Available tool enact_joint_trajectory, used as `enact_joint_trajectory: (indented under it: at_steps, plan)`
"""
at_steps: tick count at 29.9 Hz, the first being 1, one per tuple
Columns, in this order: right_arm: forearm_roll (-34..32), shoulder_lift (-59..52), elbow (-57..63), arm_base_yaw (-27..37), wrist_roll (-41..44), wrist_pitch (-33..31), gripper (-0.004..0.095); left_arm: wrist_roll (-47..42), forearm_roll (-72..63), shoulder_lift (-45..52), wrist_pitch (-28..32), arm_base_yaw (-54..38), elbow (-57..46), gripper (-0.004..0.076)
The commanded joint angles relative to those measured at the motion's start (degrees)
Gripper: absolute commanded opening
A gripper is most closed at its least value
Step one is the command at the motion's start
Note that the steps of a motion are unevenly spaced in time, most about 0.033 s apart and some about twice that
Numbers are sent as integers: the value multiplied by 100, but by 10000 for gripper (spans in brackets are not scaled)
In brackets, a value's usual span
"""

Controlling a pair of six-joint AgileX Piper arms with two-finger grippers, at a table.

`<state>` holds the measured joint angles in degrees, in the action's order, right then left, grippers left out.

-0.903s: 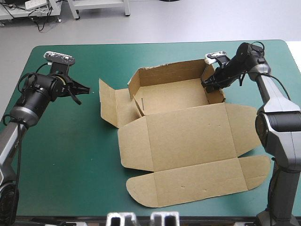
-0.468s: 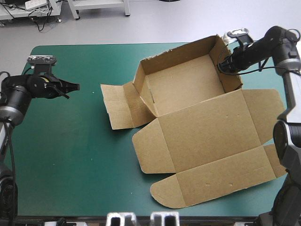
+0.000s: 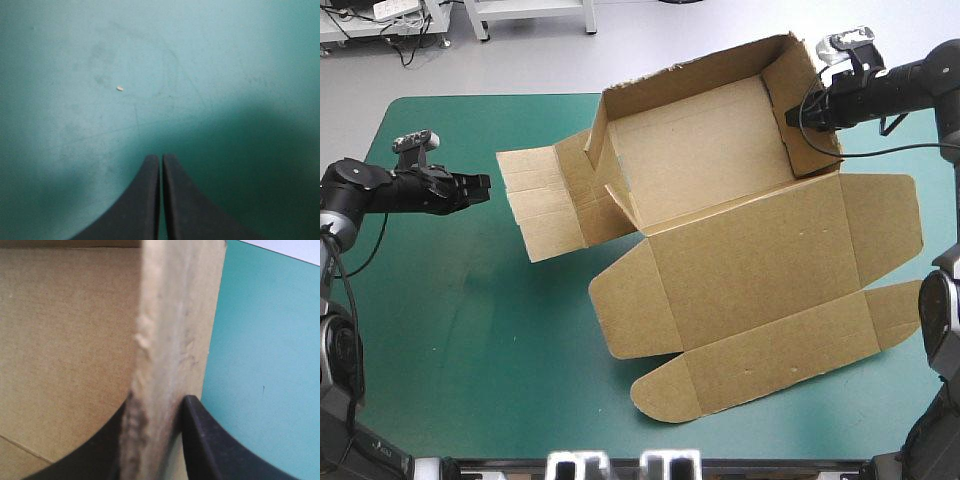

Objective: Fold the box

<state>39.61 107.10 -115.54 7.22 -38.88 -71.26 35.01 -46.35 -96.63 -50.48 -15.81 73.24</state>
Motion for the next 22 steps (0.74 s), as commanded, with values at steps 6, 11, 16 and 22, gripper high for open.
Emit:
enact_joint_trajectory:
  at_steps: [6,11,16,22]
  plan:
    - [1032,-517,-271,63,-130,-64,-24,1103,-2760,-956,-2036,-360,179,116]
    - [1249,-517,-271,63,-178,-64,-24,1568,-3571,-1263,-2413,-62,179,132]
    - [1405,-517,-271,63,-192,-64,-24,1770,-4143,-1263,-2413,281,179,132]
    - [1366,-506,-271,63,-192,-43,-24,1824,-4402,-1253,-2413,955,179,133]
